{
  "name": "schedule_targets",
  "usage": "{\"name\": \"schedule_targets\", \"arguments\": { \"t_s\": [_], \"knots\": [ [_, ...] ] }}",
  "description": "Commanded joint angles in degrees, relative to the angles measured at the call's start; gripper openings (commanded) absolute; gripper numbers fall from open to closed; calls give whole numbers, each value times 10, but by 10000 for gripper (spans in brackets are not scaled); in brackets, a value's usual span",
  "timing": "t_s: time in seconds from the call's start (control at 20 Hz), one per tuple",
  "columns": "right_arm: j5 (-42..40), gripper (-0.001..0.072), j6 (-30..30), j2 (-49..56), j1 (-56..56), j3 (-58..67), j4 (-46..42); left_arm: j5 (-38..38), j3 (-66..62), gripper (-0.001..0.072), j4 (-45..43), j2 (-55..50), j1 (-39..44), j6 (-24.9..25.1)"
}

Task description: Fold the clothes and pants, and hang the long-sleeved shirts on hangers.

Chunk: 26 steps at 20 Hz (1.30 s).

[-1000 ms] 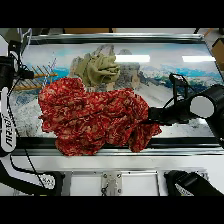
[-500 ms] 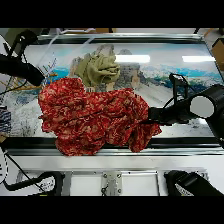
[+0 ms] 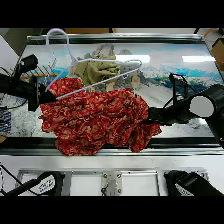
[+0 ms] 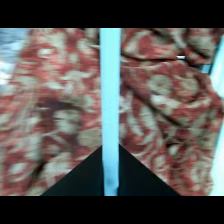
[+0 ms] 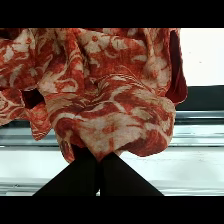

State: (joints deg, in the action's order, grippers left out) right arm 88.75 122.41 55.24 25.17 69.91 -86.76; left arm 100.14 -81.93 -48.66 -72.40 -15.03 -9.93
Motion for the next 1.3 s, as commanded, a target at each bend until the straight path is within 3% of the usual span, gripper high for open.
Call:
{"name": "schedule_targets", "arguments": {
  "t_s": [0.0, 0.35, 0.7, 1.0, 1.25],
  "knots": [
    [0, 15, 0, 0, 0, 0, 0, 21, 97, 11, 34, 4, -23, 40],
    [1, 15, -3, 0, 0, 0, 9, -33, 259, 12, 32, 77, -20, 96],
    [18, 14, -44, -1, -80, 53, 9, -98, 373, 12, 34, 162, -17, 95],
    [24, 14, -57, -1, -101, 79, 9, -119, 411, 12, 31, 208, 87, 95],
    [63, 14, -72, -1, -101, 80, 9, -144, 411, 12, 31, 208, 100, 95]
  ]
}}
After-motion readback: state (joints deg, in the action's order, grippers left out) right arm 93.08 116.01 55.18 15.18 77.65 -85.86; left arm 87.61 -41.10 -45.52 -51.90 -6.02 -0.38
